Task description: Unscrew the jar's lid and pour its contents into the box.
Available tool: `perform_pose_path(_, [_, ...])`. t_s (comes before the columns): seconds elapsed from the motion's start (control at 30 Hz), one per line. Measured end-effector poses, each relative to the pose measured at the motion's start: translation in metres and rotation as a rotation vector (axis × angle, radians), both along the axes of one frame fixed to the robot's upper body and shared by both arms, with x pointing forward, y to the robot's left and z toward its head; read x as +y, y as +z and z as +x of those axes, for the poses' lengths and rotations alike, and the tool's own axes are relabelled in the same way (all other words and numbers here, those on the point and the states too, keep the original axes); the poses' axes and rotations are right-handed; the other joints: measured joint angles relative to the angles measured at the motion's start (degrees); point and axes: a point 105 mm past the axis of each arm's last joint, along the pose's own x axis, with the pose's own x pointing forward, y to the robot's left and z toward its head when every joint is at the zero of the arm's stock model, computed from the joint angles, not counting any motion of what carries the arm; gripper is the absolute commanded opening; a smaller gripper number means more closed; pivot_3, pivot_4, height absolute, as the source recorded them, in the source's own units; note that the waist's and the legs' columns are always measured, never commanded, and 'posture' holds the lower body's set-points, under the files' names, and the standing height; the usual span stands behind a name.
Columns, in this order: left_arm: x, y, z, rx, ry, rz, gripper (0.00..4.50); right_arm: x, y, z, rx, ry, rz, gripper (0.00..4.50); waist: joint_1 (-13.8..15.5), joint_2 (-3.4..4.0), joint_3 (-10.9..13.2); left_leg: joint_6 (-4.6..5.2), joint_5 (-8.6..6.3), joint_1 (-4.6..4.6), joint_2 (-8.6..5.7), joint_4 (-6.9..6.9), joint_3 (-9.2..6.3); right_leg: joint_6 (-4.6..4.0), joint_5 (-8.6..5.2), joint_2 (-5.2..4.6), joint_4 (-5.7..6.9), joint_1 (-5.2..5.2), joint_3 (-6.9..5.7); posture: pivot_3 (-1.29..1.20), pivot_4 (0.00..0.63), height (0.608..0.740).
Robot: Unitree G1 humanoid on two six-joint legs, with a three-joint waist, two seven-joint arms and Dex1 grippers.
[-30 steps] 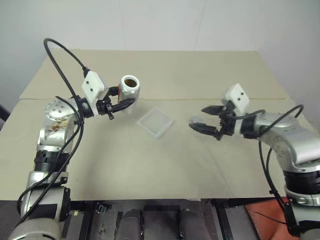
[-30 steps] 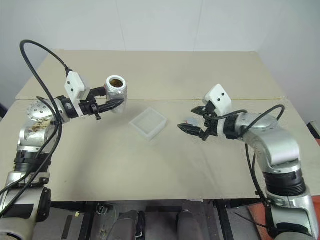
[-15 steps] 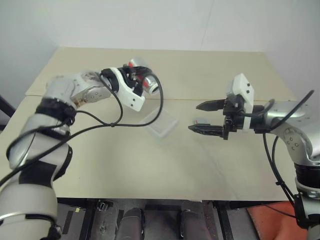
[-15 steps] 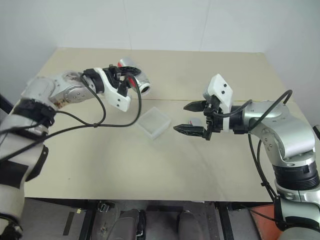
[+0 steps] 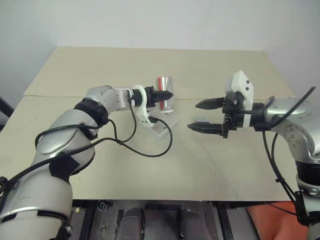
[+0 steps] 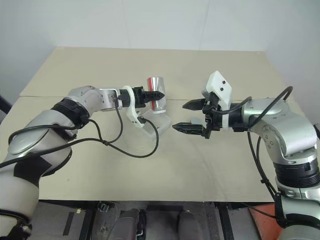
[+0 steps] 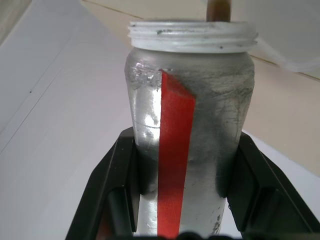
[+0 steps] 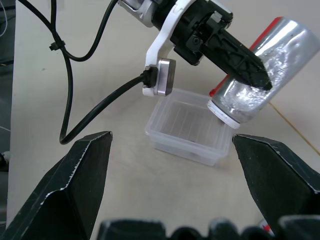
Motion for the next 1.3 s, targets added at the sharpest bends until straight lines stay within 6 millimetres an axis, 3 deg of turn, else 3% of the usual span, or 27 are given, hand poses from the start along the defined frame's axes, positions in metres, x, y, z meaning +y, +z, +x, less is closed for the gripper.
perform_pose_path(0.2, [0.016,0.004,0.005,0.011,0.052,-0.032,1.92,0.001,0.001,0.001,-0.005,-0.012,0.005,4.46,0.13,0.0,0.0,0.0,0.0,0.0,-0.01,0.0,0.0,0.0,0.0,-0.02,0.0,0.01,-0.02,0.0,0.15,0.74])
perform_pose_path(0.33, [0.026,0.019,0.007,0.034,0.096,-0.13,1.92,0.002,0.001,0.001,-0.004,-0.007,0.015,4.46,0.12,0.0,0.0,0.0,0.0,-0.01,-0.01,0.0,0.0,0.0,0.0,-0.02,0.02,0.03,-0.02,0.0,0.15,0.74])
perform_pose_path(0.47, [0.042,0.037,0.01,0.202,0.206,-0.429,1.92,0.004,0.0,0.002,0.004,0.002,0.022,4.46,0.04,0.0,0.0,0.0,0.0,0.0,0.01,0.04,0.0,0.0,0.0,-0.03,0.08,0.03,-0.03,0.0,0.15,0.74])
perform_pose_path(0.63, [0.078,0.05,0.016,0.503,0.358,-0.948,1.92,0.007,-0.001,0.003,0.014,0.01,0.041,4.46,-0.16,0.03,-0.02,-0.03,0.02,0.02,0.05,0.15,0.03,0.0,0.0,-0.01,0.25,0.03,-0.04,0.0,0.15,0.74])
perform_pose_path(0.9, [0.111,0.002,0.004,1.204,0.465,-1.69,1.92,0.011,-0.002,0.002,0.025,0.024,0.071,4.46,-0.36,0.04,-0.02,0.06,-0.04,-0.02,0.14,0.67,-0.1,0.0,0.0,0.03,0.6,0.14,-0.09,0.0,0.15,0.74])
perform_pose_path(1.07, [0.123,0.004,-0.016,1.36,0.416,-1.926,1.92,0.005,-0.003,0.005,0.029,0.022,0.098,4.46,-0.34,0.05,-0.03,0.07,-0.04,0.14,0.1,0.72,-0.18,0.0,0.0,0.03,0.75,0.24,-0.08,0.0,0.15,0.74])
perform_pose_path(1.3, [0.126,-0.032,-0.034,1.451,0.483,-2.058,1.92,-0.004,-0.01,0.014,0.019,-0.002,0.098,4.46,-0.23,0.05,-0.04,0.02,-0.01,0.22,0.08,0.73,-0.19,0.0,0.0,0.03,0.73,0.22,-0.04,0.0,0.15,0.74])
